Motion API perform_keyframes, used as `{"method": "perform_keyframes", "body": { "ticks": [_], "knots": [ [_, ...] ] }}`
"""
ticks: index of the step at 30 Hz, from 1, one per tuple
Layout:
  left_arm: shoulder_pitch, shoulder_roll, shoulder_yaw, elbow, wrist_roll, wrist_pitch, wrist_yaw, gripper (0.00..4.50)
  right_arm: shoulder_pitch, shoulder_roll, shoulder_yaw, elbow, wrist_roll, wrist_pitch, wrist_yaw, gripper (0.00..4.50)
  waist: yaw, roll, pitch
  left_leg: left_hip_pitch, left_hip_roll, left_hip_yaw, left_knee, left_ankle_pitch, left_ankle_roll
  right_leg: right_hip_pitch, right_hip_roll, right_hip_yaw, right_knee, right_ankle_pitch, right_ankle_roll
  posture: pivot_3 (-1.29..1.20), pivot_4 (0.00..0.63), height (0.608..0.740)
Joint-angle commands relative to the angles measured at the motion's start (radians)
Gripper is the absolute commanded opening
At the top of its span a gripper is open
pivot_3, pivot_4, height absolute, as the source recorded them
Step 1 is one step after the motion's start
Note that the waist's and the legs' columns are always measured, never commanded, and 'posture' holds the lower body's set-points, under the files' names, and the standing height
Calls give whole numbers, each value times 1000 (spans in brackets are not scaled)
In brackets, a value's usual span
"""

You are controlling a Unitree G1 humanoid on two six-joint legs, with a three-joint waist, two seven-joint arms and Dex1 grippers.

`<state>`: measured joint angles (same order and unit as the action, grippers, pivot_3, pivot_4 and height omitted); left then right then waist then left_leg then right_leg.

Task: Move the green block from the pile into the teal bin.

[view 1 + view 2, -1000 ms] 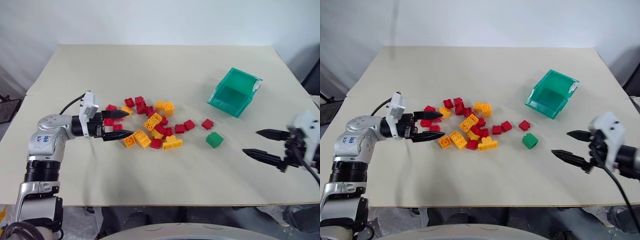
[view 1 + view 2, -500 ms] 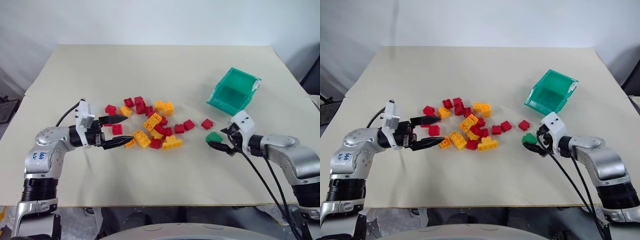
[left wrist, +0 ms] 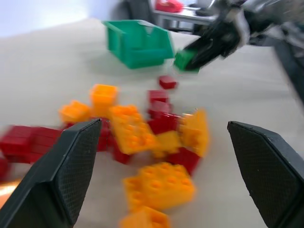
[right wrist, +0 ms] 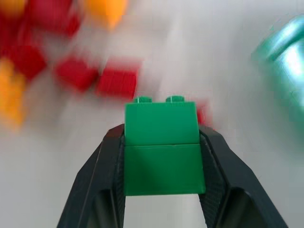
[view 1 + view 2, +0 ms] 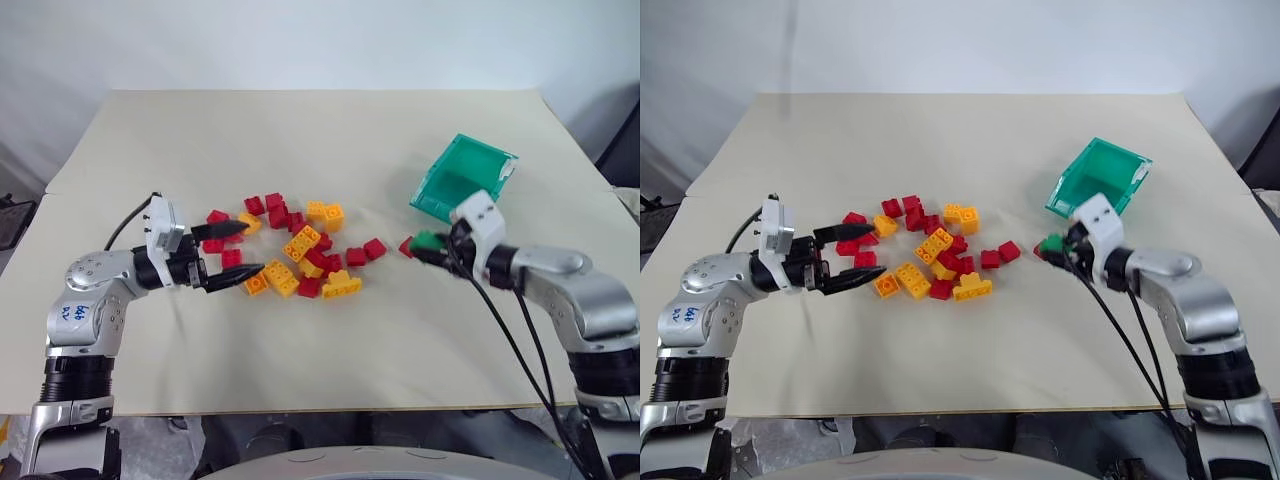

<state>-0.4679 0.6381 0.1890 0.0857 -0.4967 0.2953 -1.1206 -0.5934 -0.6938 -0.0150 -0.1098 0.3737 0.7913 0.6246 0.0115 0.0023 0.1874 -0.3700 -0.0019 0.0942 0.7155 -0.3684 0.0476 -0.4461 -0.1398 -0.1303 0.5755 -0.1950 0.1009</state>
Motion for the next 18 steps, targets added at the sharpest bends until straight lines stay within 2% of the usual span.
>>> {"method": "perform_keyframes", "body": {
  "ticks": [1, 5, 9, 10, 13, 16, 18],
  "knots": [
    [-49, -17, 8, 32, 28, -60, 51, 4500, -143, -11, -16, 165, -121, -89, -98, 1510, -1, 0, 0, 0, 0, 0, 0, 0, 0, 0, 0, 0, 0, 0, 0, 0, 150, 740],
    [-83, -39, -15, 63, 42, -76, 71, 4500, -315, 8, 20, 452, -239, -218, -170, 1510, -8, 0, 0, -1, -1, 1, -1, 0, 0, -1, 0, 0, -1, 0, 0, 0, 150, 740],
    [-108, -54, -35, 91, 50, -87, 68, 4500, -427, 58, 53, 686, -303, -350, -164, 1510, -26, 0, 0, -1, 0, 2, -3, 0, 0, -1, 1, 0, -3, 0, 0, 0, 150, 740],
    [-113, -56, -39, 98, 53, -87, 69, 4500, -444, 66, 55, 727, -312, -374, -162, 2220, -33, 0, 0, -1, 0, 2, -3, 0, 0, -1, 2, 0, -3, 0, 0, 0, 150, 740],
    [-134, -51, -43, 130, 69, -95, 80, 4500, -465, 80, 43, 786, -314, -436, -121, 3102, -41, 1, 1, -1, 1, 2, -3, 0, 0, -1, 3, 0, -3, -1, 1, 0, 150, 740],
    [-138, -36, -31, 138, 65, -91, 79, 4500, -455, 67, 16, 760, -292, -447, -76, 4071, -42, 3, 2, -1, 2, 2, -3, 0, 0, -1, 3, 0, -3, -1, 1, 0, 150, 740],
    [-127, -27, -17, 131, 52, -77, 83, 4500, -434, 54, -2, 717, -273, -425, -39, 4413, -41, 3, 2, -1, 2, 2, -3, 0, 0, -1, 3, 0, -3, -1, 1, 0, 150, 740]
  ]
}}
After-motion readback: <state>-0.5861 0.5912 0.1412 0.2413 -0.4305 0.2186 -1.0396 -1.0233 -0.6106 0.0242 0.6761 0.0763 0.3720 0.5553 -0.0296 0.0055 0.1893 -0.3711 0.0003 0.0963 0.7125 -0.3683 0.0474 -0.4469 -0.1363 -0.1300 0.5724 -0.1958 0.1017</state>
